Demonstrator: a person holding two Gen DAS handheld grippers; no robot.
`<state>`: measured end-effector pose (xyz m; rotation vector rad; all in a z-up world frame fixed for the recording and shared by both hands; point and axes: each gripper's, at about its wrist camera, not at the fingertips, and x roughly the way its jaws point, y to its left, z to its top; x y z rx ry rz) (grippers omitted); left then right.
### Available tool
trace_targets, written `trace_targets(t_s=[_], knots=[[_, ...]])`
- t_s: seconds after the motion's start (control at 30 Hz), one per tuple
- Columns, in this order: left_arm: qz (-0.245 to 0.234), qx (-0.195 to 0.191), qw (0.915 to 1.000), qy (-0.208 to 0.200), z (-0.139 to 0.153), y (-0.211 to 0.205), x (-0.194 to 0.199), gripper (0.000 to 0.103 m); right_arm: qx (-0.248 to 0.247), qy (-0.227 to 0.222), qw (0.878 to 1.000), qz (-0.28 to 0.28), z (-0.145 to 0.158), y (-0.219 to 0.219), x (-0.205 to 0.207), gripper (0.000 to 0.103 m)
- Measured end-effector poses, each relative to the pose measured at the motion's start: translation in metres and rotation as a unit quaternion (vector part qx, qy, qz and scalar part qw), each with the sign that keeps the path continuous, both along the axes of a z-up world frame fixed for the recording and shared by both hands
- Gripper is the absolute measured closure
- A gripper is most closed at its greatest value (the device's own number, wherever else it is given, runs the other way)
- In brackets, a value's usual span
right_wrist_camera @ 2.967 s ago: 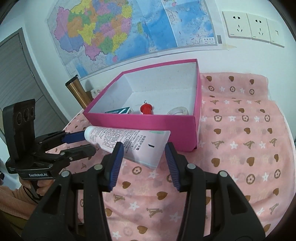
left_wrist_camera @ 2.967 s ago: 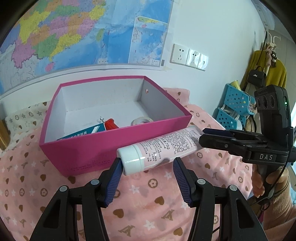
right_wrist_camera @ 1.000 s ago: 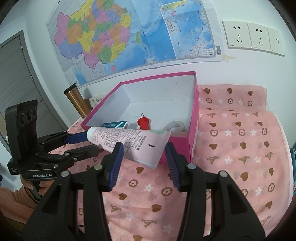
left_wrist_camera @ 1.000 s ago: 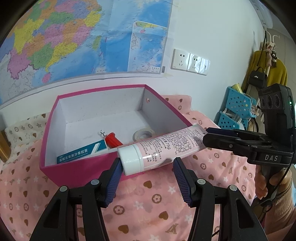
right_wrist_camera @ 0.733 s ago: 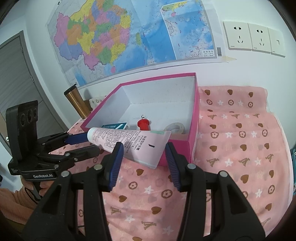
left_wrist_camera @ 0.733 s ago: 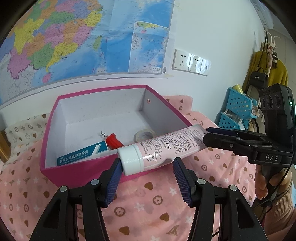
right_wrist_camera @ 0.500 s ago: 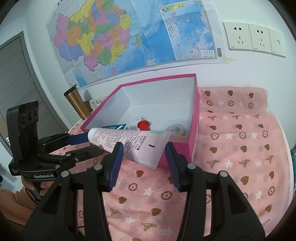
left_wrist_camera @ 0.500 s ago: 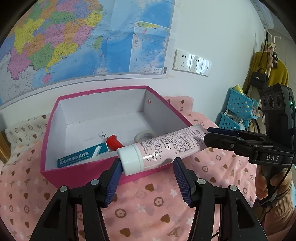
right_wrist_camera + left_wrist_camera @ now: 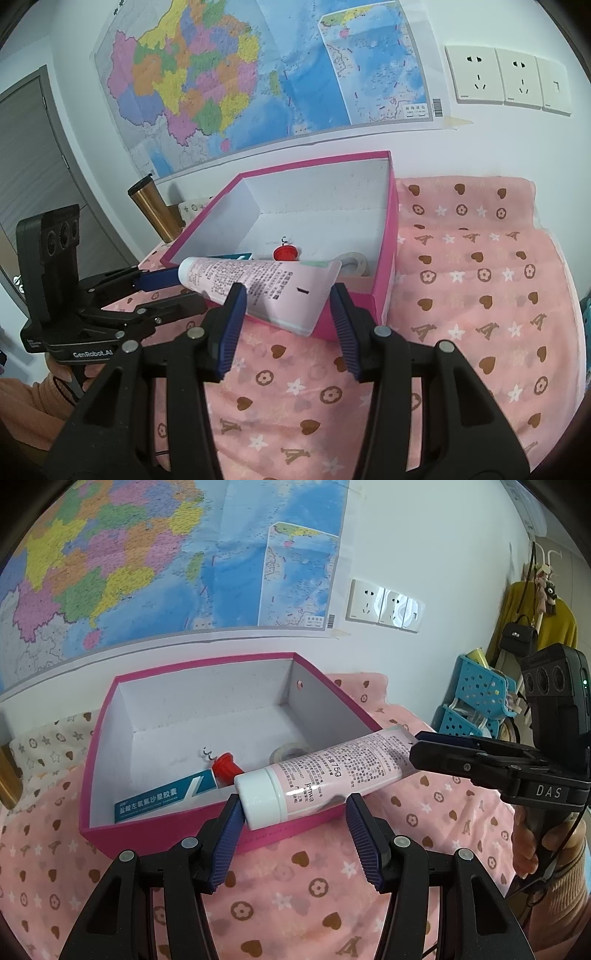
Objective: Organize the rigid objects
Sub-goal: 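Hold the tube over the pink box rim and lower it inside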
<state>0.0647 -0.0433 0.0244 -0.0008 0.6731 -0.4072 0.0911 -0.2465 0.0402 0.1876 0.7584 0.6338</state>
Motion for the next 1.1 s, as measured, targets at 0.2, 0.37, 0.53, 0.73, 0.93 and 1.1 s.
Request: trace_targets(t_s=[0.2, 0.37, 0.53, 0.73, 0.93, 1.1], knots=[[0.0, 0.002, 1.0, -0.001, 0.0, -0.002, 0.002, 0.046, 0.001, -0.001, 1.0, -0.002, 0.0, -0.001, 0.001, 0.053], [0.001, 0.001, 1.0, 0.0, 0.0, -0.004, 0.004, 0.046, 0.002, -0.001, 1.0, -0.003, 0.0, -0.001, 0.002, 0.053], [0.002, 0.001, 1.0, -0.001, 0.001, -0.003, 0.006, 0.046, 0.002, -0.001, 1.0, -0.003, 0.0, -0.001, 0.004, 0.053], [0.005, 0.002, 1.0, -0.002, 0.001, -0.003, 0.01, 0.046, 0.001, -0.001, 1.0, -0.003, 0.0, -0.001, 0.005, 0.053], [0.009, 0.001, 1.0, -0.001, 0.001, -0.002, 0.014, 0.046, 0.001, -0.001, 1.0, -0.003, 0.001, -0.001, 0.008, 0.053], [0.01, 0.001, 0.9999, 0.001, 0.001, -0.002, 0.018, 0.046, 0.001, -0.001, 1.0, -0.003, 0.001, -0.001, 0.011, 0.053]])
